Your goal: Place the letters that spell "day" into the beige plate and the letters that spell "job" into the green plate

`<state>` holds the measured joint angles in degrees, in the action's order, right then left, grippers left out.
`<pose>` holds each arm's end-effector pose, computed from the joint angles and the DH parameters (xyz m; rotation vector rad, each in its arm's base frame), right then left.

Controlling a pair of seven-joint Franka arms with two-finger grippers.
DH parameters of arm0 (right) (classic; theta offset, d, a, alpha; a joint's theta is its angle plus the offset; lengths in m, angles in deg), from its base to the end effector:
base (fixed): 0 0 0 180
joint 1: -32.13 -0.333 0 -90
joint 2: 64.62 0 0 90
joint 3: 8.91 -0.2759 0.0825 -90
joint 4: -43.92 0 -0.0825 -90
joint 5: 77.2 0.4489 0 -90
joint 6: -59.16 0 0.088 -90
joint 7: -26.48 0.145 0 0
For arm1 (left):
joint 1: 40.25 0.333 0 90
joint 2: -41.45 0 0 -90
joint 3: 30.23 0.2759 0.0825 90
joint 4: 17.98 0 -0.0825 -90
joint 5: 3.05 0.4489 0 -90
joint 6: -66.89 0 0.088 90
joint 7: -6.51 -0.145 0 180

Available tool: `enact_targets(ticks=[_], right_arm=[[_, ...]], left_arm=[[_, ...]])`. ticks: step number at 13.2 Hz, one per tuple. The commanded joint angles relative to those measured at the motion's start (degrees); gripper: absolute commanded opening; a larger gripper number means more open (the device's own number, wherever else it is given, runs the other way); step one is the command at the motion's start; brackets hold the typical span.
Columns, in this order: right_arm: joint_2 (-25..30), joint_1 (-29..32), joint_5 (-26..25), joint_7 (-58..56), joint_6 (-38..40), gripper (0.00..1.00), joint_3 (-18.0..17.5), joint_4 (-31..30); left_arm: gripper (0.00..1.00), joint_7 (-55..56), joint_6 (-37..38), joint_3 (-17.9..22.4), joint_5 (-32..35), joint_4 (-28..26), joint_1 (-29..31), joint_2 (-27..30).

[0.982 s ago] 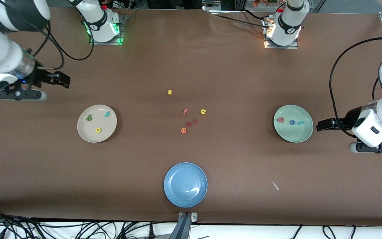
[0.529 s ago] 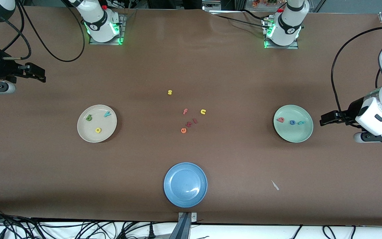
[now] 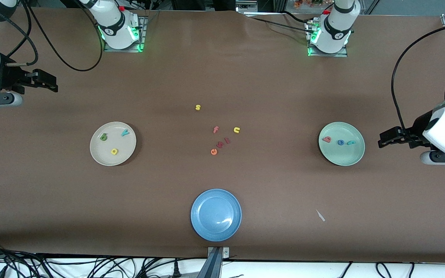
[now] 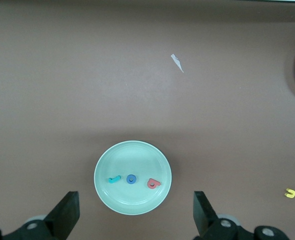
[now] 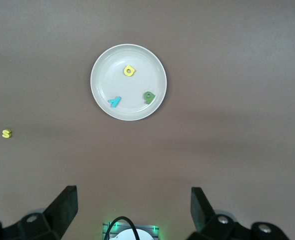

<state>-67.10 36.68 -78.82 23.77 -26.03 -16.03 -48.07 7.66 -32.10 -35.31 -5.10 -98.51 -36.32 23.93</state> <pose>0.6114 0.0222 0.4953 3.1054 0.1435 -0.2518 0.7079 -0.0129 0.4475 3.0791 0.0148 0.0252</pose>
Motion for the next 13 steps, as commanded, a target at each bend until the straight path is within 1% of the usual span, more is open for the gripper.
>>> enact_targets(ticks=[1,3,6,13], right_arm=[[-0.78,-0.76,1.97,-0.81,1.52,1.0,0.27,1.73],[-0.86,-1.03,1.98,-0.55,1.43,1.0,0.35,1.73],[-1.3,-1.9,1.89,-0.2,1.26,1.0,0.35,1.73],[-1.66,-1.82,1.45,-0.72,1.35,1.0,0.44,1.73]], left_arm=[[1.0,-3.0,2.21,0.42,1.53,1.34,-0.33,0.74],[1.0,-2.92,2.22,0.33,1.61,2.22,-0.42,0.74],[1.0,-2.92,2.22,0.42,1.7,2.23,-0.34,0.91],[1.0,-2.92,2.39,0.24,1.26,2.23,-0.42,1.09]])
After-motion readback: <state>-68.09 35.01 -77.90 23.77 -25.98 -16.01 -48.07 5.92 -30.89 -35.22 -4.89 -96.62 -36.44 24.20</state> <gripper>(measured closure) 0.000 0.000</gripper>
